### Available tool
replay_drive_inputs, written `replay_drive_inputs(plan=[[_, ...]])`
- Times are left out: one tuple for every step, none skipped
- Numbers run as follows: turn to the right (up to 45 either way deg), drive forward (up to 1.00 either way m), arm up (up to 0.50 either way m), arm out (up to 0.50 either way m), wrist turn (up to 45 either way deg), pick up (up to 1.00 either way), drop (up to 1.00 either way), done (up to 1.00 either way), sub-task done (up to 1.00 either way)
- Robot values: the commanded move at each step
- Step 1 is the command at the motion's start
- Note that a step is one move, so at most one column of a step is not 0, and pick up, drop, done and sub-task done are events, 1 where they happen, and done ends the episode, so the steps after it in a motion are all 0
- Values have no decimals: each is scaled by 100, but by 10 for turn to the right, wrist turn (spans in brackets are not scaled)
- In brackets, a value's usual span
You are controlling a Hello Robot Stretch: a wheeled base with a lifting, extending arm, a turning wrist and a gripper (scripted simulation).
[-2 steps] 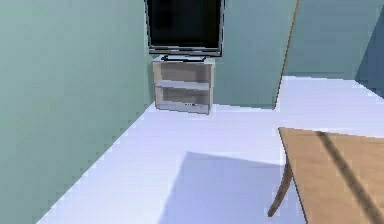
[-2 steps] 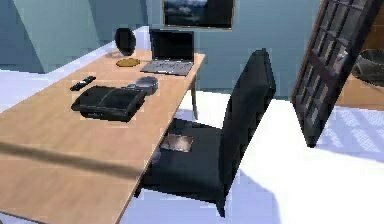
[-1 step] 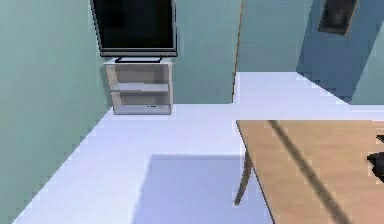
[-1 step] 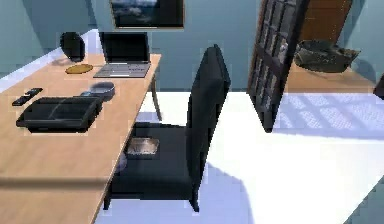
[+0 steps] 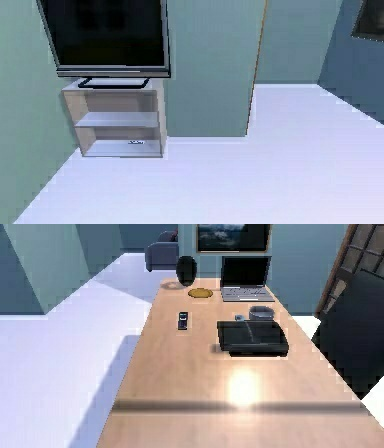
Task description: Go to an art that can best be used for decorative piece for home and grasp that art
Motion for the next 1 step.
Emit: replay_drive_inputs(plan=[[90, 0, 0, 0, 0, 0, 0, 0, 0]])
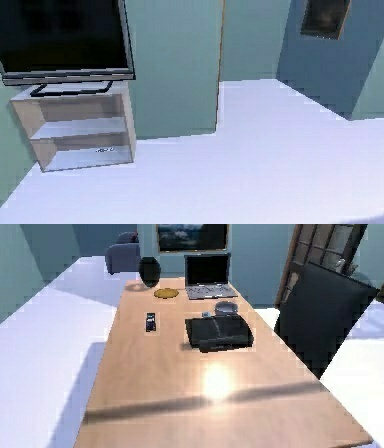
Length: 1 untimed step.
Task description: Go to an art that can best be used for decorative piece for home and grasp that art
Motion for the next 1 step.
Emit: replay_drive_inputs(plan=[[0, 35, 0, 0, 0, 0, 0, 0, 0]])
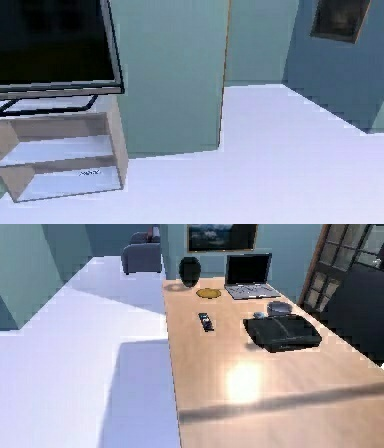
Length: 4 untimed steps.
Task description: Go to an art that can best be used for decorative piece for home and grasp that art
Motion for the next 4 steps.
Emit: replay_drive_inputs(plan=[[240, 0, 0, 0, 0, 0, 0, 0, 0], [0, 100, 0, 0, 0, 0, 0, 0, 0], [0, 75, 0, 0, 0, 0, 0, 0, 0], [-420, 0, 0, 0, 0, 0, 0, 0, 0]])
